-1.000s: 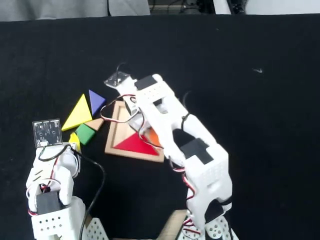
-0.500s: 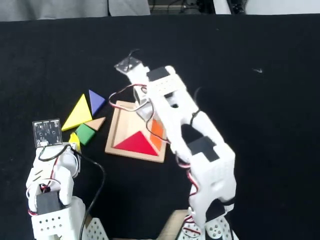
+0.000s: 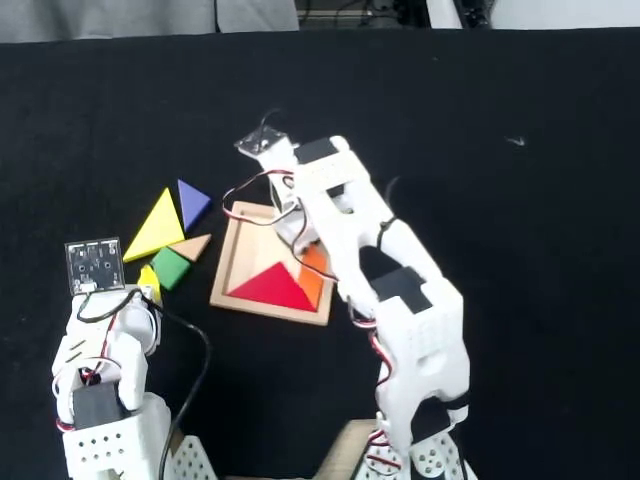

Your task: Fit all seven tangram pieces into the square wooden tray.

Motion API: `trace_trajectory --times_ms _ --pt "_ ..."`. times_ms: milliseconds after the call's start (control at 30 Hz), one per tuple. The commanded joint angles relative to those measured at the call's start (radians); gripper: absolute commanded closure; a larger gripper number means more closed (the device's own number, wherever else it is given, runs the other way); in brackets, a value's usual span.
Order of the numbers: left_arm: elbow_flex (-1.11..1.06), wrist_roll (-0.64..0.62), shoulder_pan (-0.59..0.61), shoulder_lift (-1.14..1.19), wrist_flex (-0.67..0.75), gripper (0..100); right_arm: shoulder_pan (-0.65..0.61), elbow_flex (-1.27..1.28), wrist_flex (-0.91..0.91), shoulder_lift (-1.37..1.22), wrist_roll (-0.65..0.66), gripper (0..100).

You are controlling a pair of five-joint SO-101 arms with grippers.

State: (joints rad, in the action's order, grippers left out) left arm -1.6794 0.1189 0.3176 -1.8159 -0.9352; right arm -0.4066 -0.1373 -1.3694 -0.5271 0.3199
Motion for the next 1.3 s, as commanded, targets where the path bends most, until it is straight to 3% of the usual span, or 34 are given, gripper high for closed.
trace_trajectory --times_ms 0,300,600,933,1267 --pt "-0.019 0.002 -0.008 -0.008 0.000 85 -0.009 -0.048 -0.044 0.016 -0.005 90.2" --pt "-0.019 0.002 -0.005 -0.008 0.000 85 0.023 -0.160 -0.124 0.176 -0.058 90.2" --pt "-0.019 0.002 -0.005 -0.008 -0.002 85 0.138 -0.028 -0.098 0.209 -0.273 89.9" --pt "-0.019 0.002 -0.005 -0.008 -0.002 85 0.149 0.122 0.061 0.185 -0.319 81.6" --pt "-0.019 0.002 -0.007 -0.008 0.000 85 0.133 0.008 0.072 -0.005 -0.318 81.9"
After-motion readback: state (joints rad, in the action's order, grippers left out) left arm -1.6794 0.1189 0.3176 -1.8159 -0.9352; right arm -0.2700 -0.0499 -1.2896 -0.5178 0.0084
